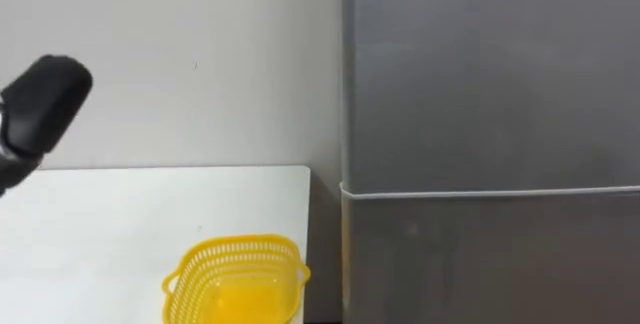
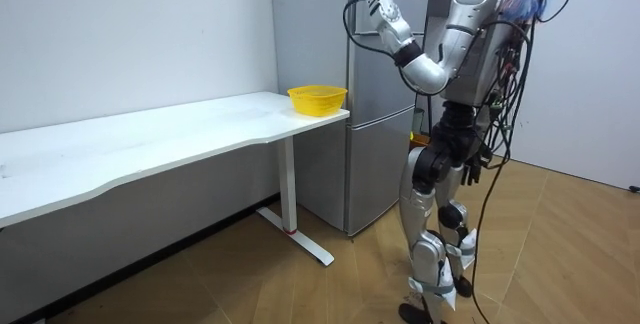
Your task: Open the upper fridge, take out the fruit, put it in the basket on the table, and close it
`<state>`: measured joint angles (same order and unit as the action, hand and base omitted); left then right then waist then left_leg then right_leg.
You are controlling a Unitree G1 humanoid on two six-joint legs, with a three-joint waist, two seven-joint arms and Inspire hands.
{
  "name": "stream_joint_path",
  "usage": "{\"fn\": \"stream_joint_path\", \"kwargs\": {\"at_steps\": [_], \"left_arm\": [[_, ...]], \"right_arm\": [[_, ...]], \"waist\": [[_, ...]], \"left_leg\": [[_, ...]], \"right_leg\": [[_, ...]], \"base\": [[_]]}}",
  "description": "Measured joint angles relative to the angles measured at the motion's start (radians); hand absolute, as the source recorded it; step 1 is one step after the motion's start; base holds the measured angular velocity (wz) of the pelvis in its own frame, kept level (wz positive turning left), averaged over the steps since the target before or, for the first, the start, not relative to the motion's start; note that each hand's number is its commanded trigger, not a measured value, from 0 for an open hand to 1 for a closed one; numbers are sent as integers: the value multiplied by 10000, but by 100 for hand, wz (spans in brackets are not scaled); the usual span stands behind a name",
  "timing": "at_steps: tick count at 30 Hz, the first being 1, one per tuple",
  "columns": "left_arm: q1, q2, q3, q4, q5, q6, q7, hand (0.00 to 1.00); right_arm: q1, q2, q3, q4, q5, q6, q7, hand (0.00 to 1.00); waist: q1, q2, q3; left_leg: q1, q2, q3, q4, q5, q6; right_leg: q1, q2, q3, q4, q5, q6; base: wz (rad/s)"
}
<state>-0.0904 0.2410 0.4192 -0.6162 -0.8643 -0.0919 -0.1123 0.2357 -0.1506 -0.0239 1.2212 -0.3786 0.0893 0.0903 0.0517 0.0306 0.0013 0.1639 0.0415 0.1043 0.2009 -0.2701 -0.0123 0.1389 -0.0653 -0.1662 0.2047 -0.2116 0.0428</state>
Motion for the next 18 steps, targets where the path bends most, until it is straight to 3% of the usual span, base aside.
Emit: {"fn": "stream_joint_path", "kwargs": {"at_steps": [5,11,18], "left_arm": [[0,0,-318,413,73,131,235,0],[-2,0,-1022,504,1194,317,603,0],[-76,79,-1608,676,2301,798,639,0]], "right_arm": [[-95,-1,-4,-206,-61,21,179,0],[-94,8,6,-173,-243,231,316,0],[-165,3,-6,-204,-312,450,374,0]], "waist": [[-171,48,68],[-605,151,22],[-1012,162,49]], "left_leg": [[-47,-4,-10,5,0,0],[-153,-5,-3,0,0,0],[-126,-11,3,-11,1,1]], "right_leg": [[-42,3,4,-15,0,0],[-189,2,14,-7,6,-4],[-206,4,137,10,5,-4]], "base": [[0],[0],[-4]]}}
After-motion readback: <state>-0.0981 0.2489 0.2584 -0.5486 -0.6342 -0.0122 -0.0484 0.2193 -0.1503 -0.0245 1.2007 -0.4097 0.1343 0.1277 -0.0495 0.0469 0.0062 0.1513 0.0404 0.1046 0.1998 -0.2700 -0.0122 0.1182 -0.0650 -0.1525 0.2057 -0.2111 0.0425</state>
